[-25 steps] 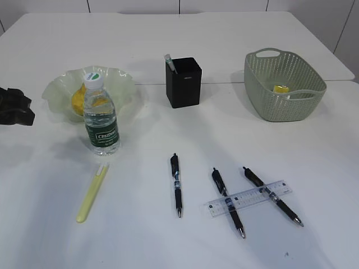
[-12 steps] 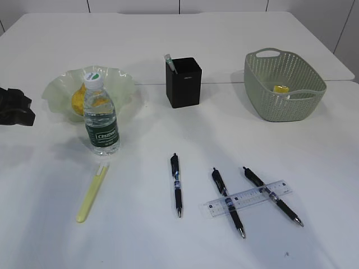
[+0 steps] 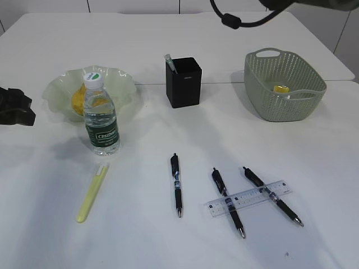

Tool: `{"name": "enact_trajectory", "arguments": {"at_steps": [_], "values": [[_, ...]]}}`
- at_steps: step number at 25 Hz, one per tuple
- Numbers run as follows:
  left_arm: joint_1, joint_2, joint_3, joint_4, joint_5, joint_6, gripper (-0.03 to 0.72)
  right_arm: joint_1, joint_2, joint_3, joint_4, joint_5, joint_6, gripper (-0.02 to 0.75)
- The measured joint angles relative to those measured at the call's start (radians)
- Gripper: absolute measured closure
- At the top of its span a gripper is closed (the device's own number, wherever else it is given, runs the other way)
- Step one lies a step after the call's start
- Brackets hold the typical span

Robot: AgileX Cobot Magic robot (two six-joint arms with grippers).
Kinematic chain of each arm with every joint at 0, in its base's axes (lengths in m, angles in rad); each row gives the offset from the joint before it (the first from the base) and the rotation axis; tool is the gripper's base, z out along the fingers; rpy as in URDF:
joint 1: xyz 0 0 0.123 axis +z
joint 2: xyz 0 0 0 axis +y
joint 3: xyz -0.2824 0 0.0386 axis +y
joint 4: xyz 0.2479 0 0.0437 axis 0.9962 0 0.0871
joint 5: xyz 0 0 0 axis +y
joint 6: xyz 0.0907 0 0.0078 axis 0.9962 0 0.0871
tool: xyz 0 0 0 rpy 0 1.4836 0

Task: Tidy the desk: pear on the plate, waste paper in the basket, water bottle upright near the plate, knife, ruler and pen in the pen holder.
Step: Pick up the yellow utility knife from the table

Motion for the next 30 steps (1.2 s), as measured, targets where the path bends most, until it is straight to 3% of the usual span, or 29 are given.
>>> {"name": "enact_trajectory", "arguments": {"at_steps": [20, 30], "values": [[0.0, 0.0, 0.0, 0.0, 0.016, 0.0, 0.223, -0.005, -0.14, 0.494, 0.026, -0.288, 0.0, 0.519], [0.0, 0.0, 0.0, -0.02, 0.06, 0.0, 0.223, -0.005, -0.256, 0.702, 0.031, -0.295, 0.004, 0.519]]}}
